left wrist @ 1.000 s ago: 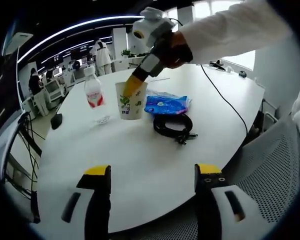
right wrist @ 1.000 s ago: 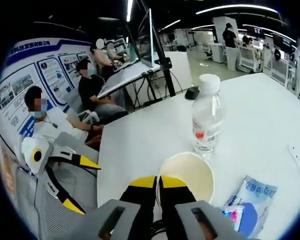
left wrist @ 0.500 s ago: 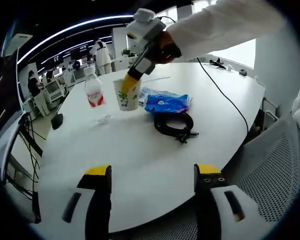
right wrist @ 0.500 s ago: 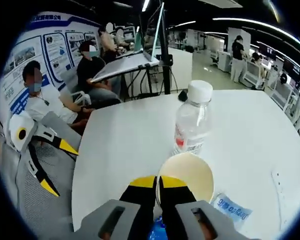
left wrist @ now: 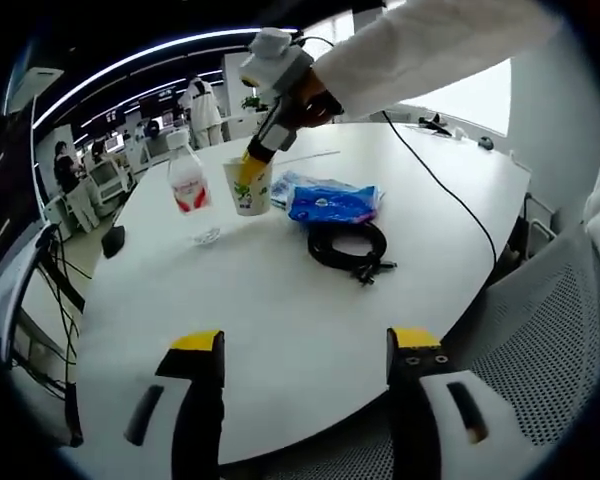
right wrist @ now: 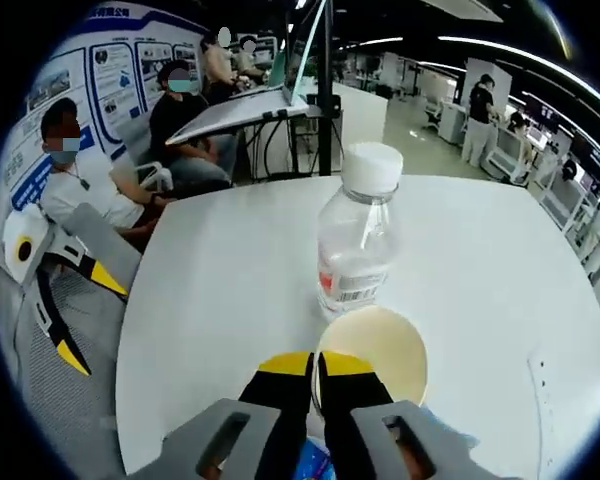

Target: Arrange the tabletop items into an orderly group along one side of the table until the central work area is clear of visible clutter.

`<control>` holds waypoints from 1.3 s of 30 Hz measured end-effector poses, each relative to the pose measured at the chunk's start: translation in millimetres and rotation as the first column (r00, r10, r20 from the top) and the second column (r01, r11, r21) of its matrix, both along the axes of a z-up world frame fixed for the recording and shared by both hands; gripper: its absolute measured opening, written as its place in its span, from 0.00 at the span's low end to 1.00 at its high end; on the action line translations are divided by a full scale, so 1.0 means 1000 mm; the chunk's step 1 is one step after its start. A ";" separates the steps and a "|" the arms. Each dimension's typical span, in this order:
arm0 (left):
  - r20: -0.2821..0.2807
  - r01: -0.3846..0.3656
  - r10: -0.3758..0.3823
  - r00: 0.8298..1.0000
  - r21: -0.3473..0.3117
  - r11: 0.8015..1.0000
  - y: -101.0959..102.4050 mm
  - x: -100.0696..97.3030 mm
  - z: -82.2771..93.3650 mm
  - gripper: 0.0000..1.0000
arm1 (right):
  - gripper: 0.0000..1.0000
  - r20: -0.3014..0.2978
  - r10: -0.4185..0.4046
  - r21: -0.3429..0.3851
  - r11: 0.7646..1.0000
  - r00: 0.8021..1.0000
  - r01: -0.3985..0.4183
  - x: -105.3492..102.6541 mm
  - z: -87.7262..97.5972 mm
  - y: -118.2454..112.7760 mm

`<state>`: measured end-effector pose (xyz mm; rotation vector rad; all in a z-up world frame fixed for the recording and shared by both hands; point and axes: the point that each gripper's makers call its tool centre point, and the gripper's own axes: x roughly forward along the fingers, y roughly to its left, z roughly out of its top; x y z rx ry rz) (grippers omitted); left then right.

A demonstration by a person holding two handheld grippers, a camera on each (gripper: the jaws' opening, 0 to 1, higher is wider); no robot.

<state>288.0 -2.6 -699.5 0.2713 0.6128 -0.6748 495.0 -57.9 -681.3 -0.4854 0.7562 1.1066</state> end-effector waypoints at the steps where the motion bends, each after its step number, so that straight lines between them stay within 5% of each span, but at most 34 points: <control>1: -0.001 0.000 0.000 1.000 0.000 1.000 0.000 0.000 0.000 0.66 | 0.00 0.003 0.001 0.000 1.000 1.000 -0.001 0.001 0.000 0.001; 15: -0.004 0.000 0.000 1.000 0.002 1.000 0.000 0.000 0.001 0.65 | 0.00 0.027 0.029 -0.005 1.000 0.999 -0.029 0.017 -0.006 0.010; 39: -0.005 0.001 -0.001 1.000 0.010 1.000 0.001 0.001 -0.001 0.65 | 0.00 0.042 0.130 -0.070 0.989 0.991 -0.127 0.016 -0.032 0.005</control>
